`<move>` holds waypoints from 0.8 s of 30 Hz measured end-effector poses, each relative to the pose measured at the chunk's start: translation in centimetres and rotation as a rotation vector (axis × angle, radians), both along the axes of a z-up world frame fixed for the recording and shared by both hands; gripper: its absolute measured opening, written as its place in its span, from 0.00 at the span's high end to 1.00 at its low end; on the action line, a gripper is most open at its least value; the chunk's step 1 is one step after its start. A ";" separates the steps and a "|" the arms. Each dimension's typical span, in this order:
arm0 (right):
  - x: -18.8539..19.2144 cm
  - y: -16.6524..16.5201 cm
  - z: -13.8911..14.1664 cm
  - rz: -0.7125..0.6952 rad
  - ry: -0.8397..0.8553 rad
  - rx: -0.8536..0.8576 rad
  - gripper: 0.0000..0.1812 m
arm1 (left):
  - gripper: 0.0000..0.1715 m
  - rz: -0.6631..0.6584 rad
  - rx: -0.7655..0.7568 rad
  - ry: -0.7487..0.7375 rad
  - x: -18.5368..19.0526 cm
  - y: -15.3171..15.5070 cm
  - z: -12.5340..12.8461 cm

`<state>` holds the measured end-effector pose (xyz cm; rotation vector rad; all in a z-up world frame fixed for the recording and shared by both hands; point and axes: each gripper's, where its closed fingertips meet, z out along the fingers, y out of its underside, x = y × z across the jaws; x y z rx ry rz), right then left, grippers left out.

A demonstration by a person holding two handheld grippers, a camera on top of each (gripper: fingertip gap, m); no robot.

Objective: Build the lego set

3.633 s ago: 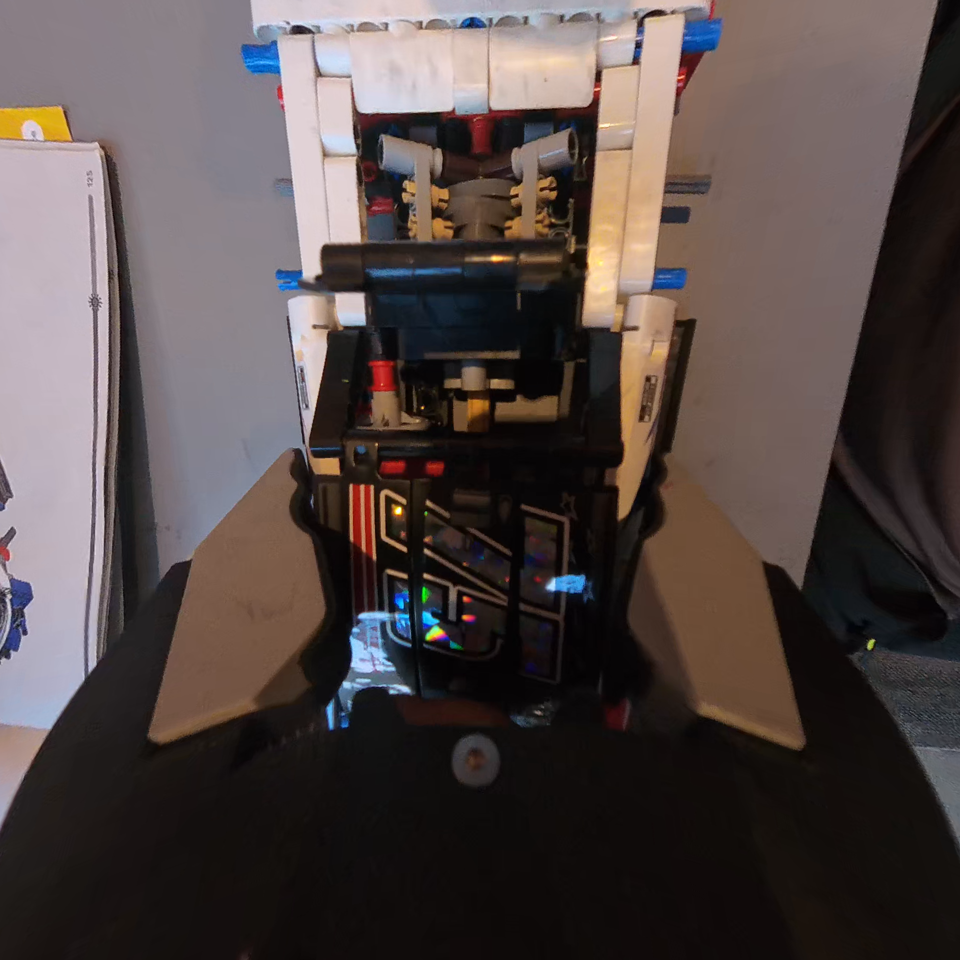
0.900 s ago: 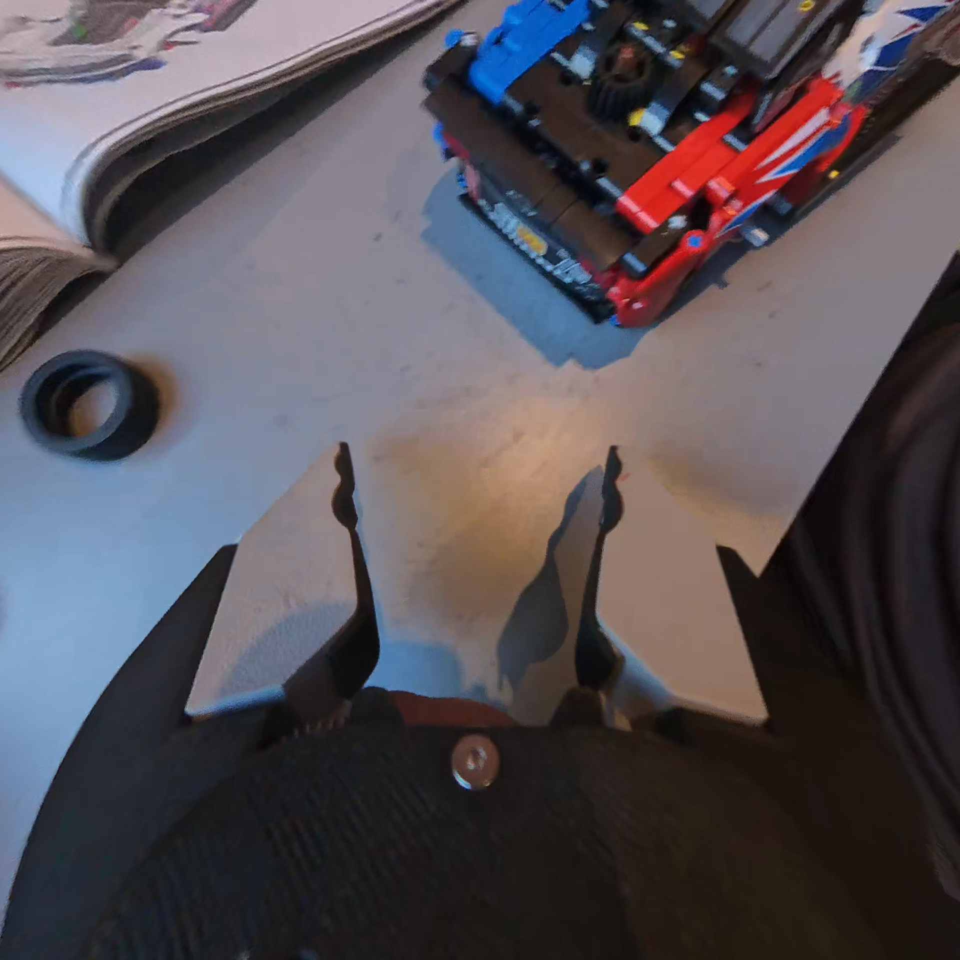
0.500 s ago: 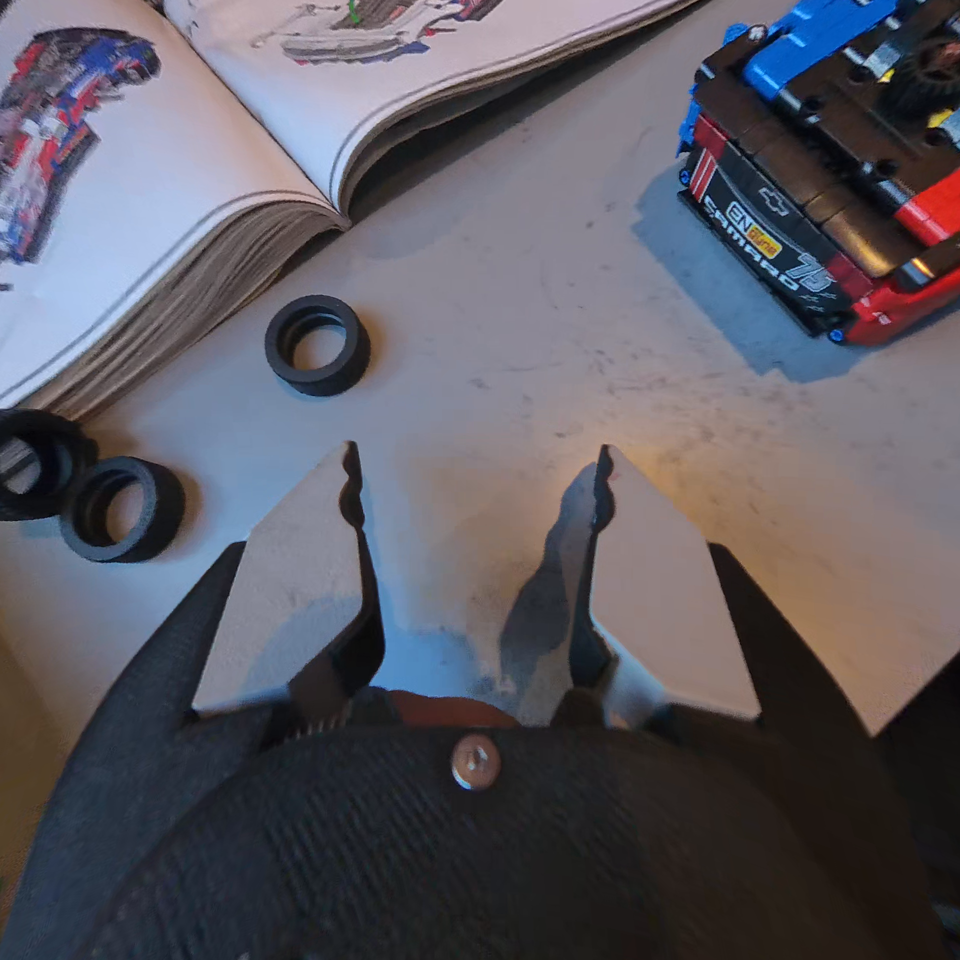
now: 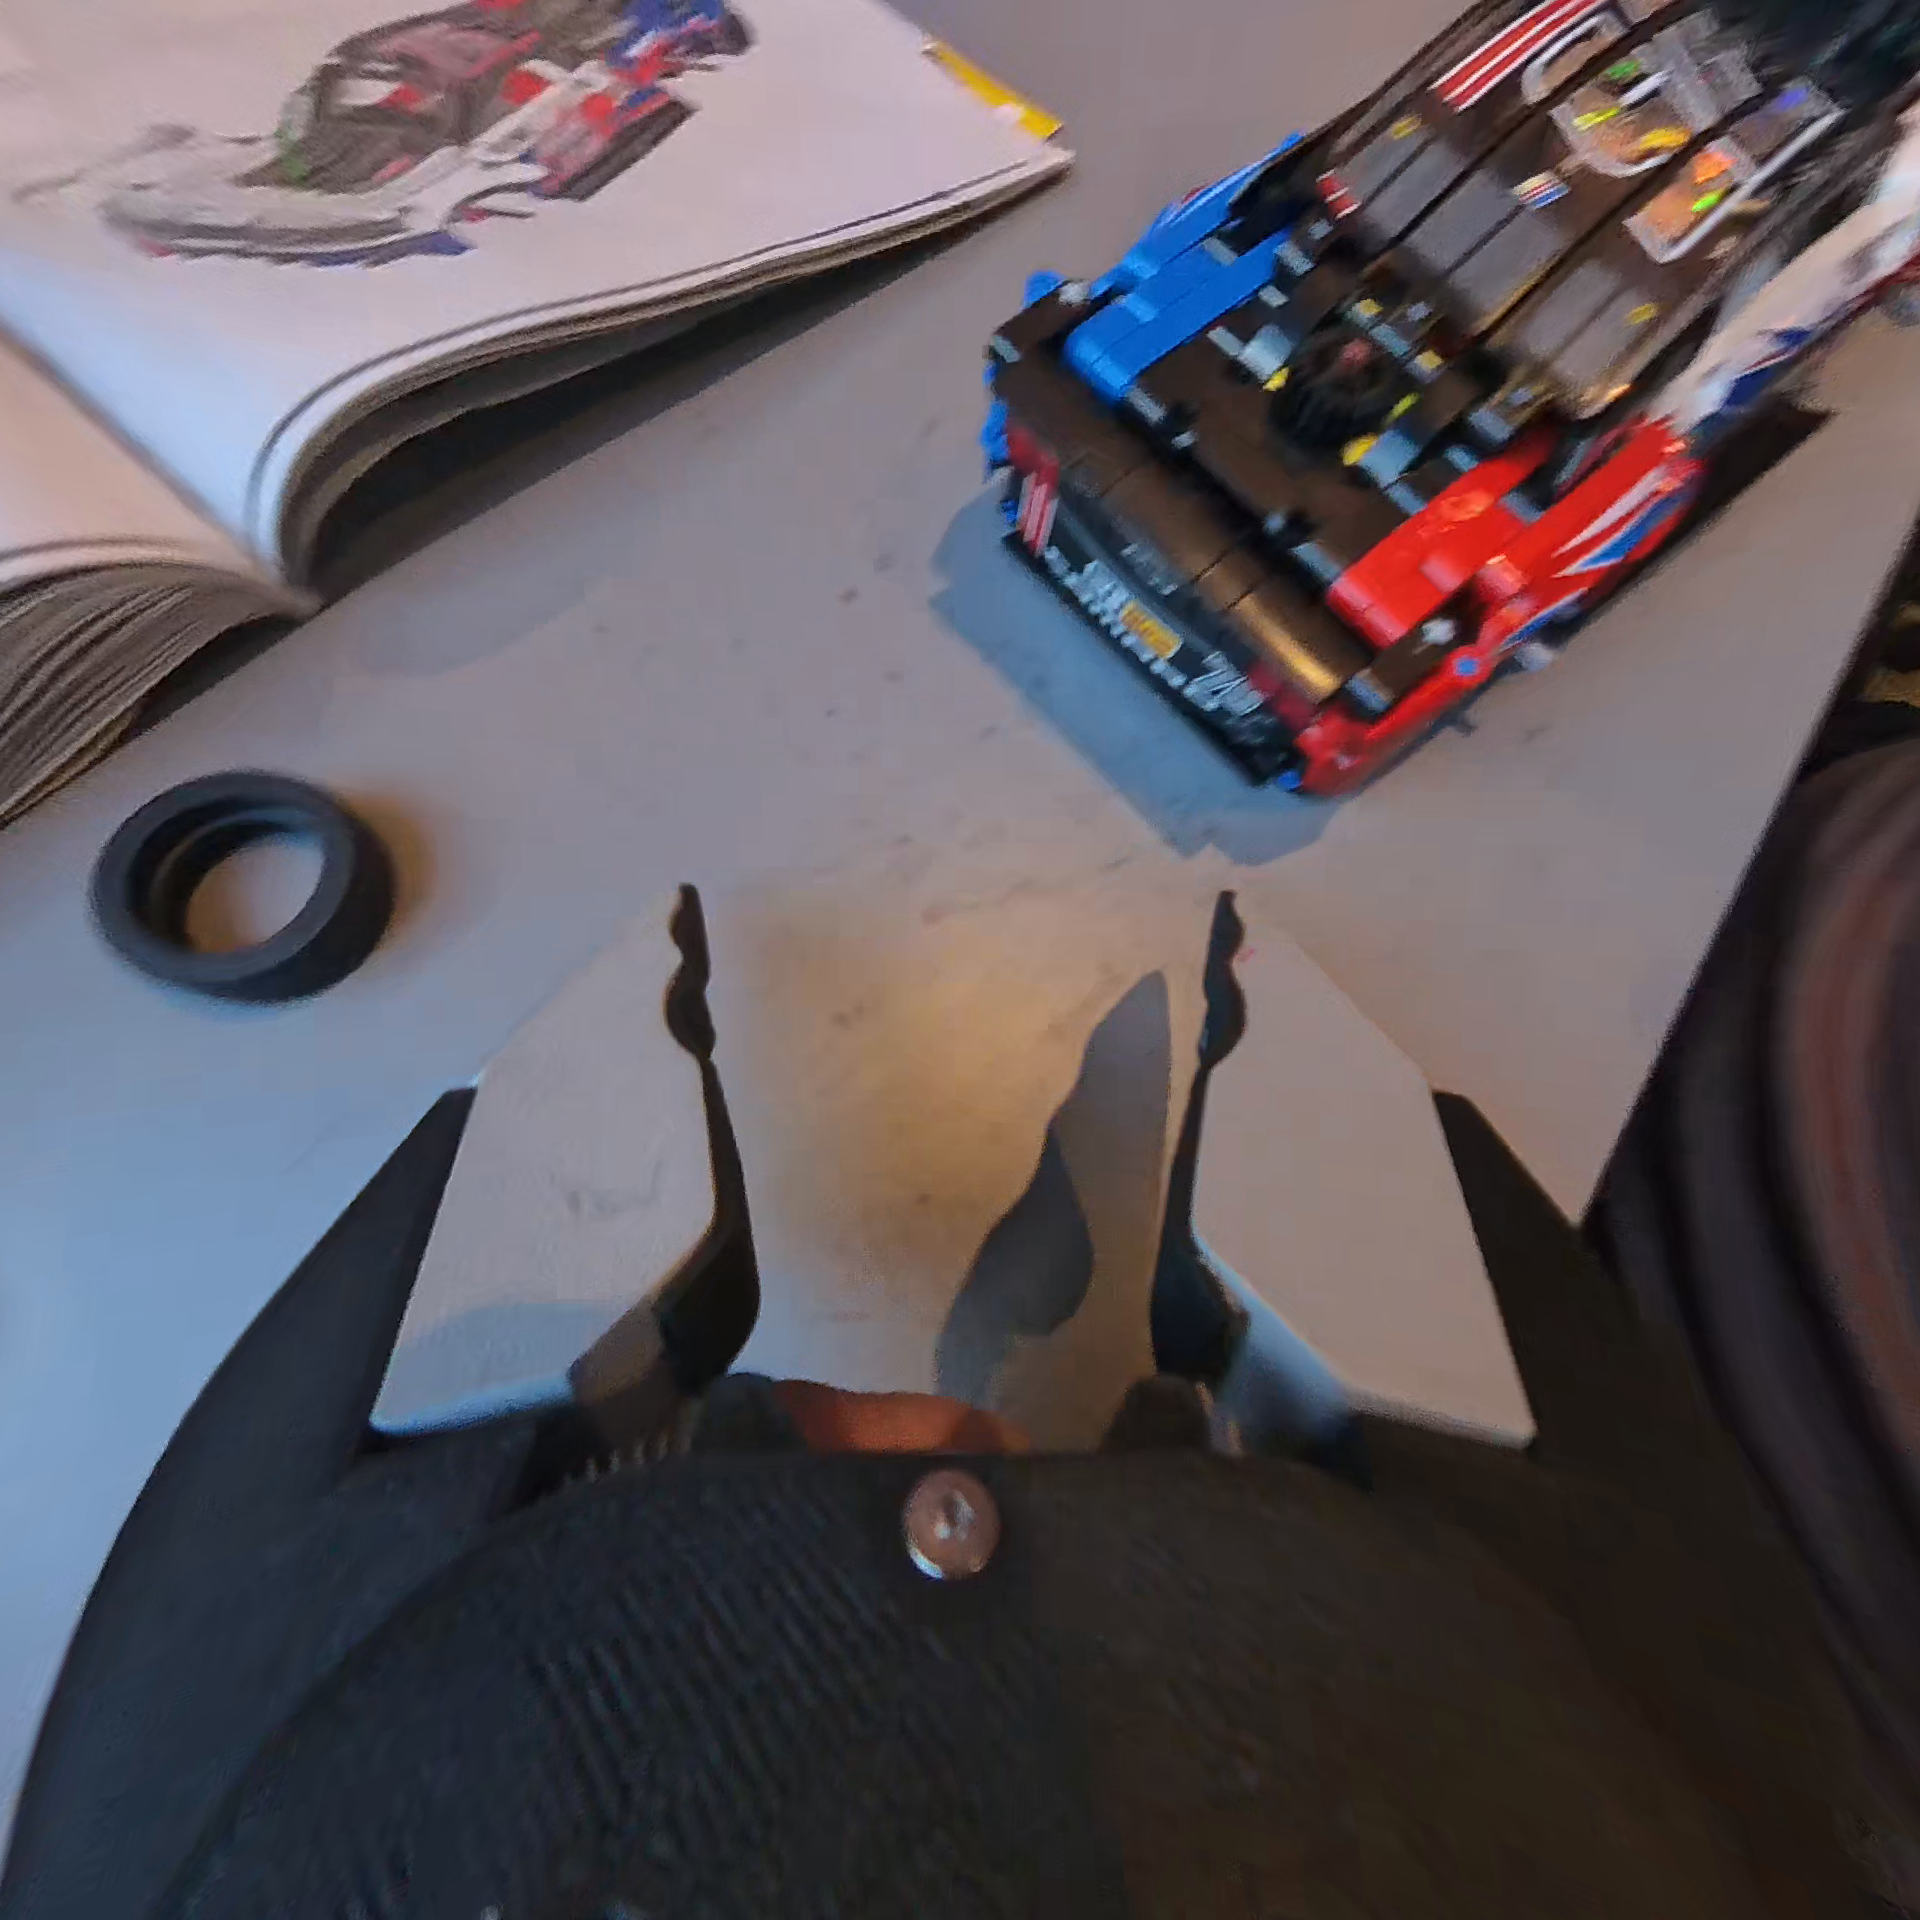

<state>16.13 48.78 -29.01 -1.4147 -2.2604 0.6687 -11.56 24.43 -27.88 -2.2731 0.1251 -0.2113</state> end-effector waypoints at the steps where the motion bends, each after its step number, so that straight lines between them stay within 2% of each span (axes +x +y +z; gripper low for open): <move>1: 0.2 -1.1 0.0 0.013 0.012 -0.020 0.90 | 0.44 -0.029 -0.006 -0.022 0.5 0.5 0.1; 4: 0.5 -2.9 -0.6 0.029 0.016 -0.052 0.88 | 0.45 -0.106 -0.011 -0.110 1.8 2.2 0.5; 6: 0.1 -3.6 -1.2 0.017 0.024 -0.124 0.87 | 0.43 -0.165 -0.053 -0.228 3.3 3.1 0.4; 7: -0.1 -4.0 -1.1 0.020 0.039 -0.173 0.83 | 0.41 -0.207 -0.089 -0.286 4.2 3.2 0.2; 11: -0.8 -4.5 -1.2 0.040 0.069 -0.208 0.85 | 0.55 -0.352 -0.113 -0.427 7.0 3.5 0.6; 13: -1.0 -5.3 -1.2 0.062 0.076 -0.205 0.91 | 0.60 -0.389 -0.139 -0.431 7.7 3.3 0.4; 15: -1.3 -5.6 -1.2 0.064 0.086 -0.177 0.91 | 0.59 -0.401 -0.131 -0.363 7.4 3.0 0.0; 18: -2.0 -5.7 -1.1 0.045 0.099 -0.152 0.92 | 0.62 -0.411 -0.145 -0.378 7.2 2.0 0.0; 20: -2.5 -6.0 -1.0 0.040 0.108 -0.141 1.00 | 0.68 -0.406 -0.149 -0.382 6.8 1.2 -0.1; 24: -3.4 -6.9 -0.3 0.063 0.136 -0.117 1.00 | 0.68 -0.377 -0.130 -0.371 6.1 0.6 -0.2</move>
